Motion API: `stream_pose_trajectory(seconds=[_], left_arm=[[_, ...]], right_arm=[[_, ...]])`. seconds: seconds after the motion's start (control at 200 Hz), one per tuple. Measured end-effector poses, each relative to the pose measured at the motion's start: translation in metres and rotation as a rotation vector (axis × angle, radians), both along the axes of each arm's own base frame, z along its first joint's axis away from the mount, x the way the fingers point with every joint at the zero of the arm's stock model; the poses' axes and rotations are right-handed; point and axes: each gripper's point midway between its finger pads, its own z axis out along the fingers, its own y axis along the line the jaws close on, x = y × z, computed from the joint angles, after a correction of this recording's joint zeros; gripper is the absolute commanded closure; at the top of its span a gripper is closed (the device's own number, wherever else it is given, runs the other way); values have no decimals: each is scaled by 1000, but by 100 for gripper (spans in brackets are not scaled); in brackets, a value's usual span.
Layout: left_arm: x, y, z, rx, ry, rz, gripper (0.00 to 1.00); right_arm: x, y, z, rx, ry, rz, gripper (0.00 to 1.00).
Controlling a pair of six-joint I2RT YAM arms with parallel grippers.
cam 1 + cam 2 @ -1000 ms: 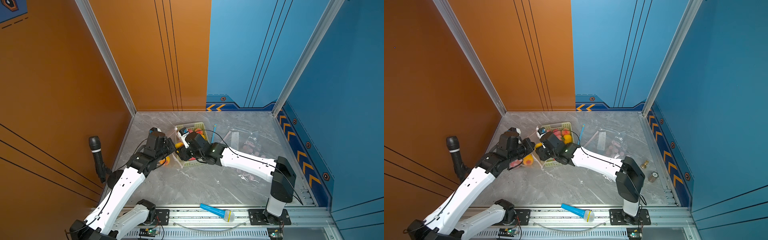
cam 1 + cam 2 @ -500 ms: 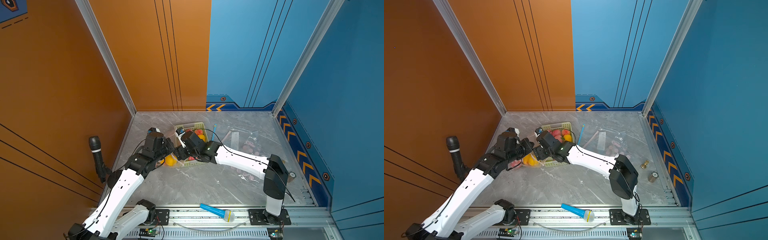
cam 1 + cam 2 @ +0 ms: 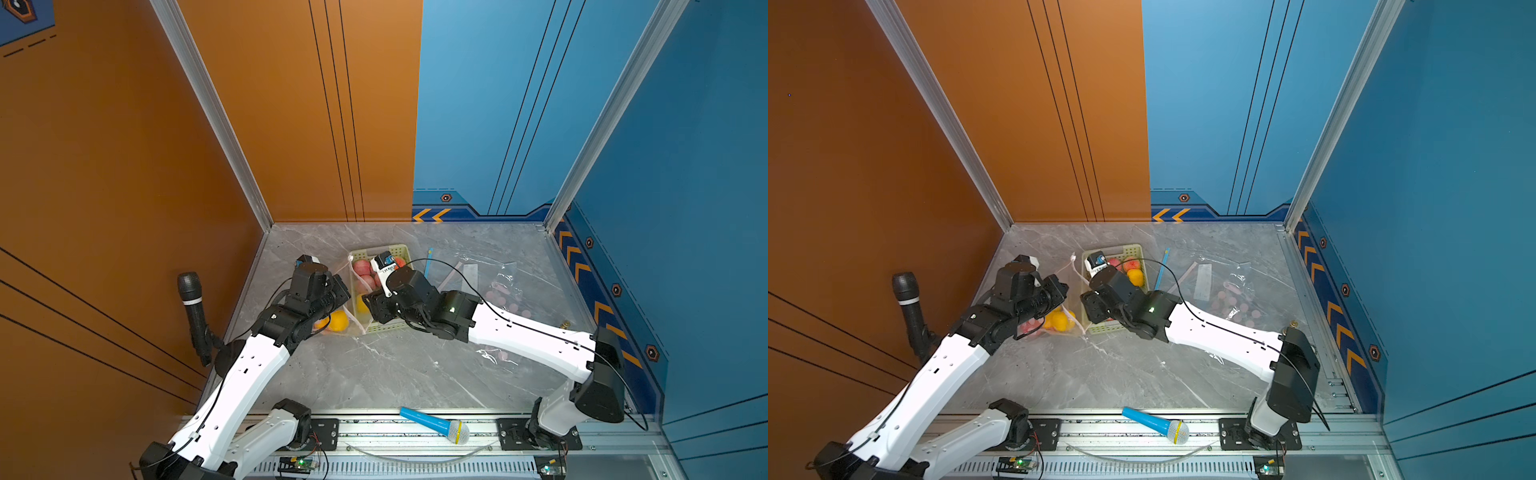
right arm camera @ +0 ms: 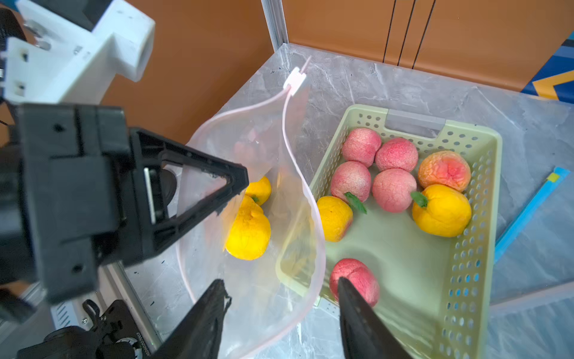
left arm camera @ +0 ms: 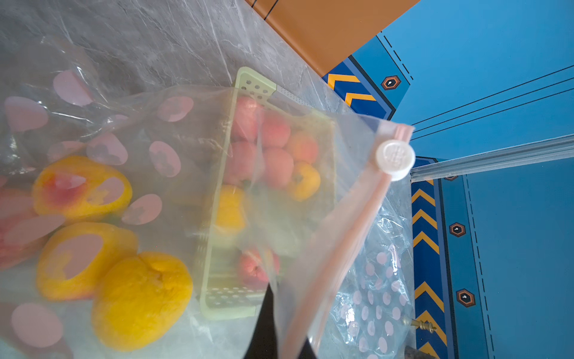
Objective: Place the peach in a zip-top bag and seal the zipper
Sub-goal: Place the peach in the zipper food storage bag, then adjust the zipper food storage bag at the center of the board.
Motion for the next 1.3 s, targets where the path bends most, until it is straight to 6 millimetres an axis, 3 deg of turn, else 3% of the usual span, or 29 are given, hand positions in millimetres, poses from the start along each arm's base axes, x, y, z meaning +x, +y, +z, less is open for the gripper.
stream_pose_trajectory(seconds=[0.145,0.365,0.611,0.721,0.866,1.131,1.302], left_arm=[[2,2,-3,0,9,11,100],[4,3,-3,-7,11,18,100],[4,3,-3,-8,10,20,100],[4,5,-2,-9,7,24,100],[4,5,-1,-10,5,26,100],[7,8,1,-14,-5,37,100],[8,7,3,-21,-16,39,100]], right_arm=[[-17,0,-25,-14,59,17,37],[-45,29,-50,-10,123,114,34],[-43,39,-83,-37,189,91,46],[-39,39,-83,-25,197,72,47],[-34,41,-77,10,181,52,36],[-40,21,-61,57,125,9,35],[-40,23,-57,83,129,7,33]])
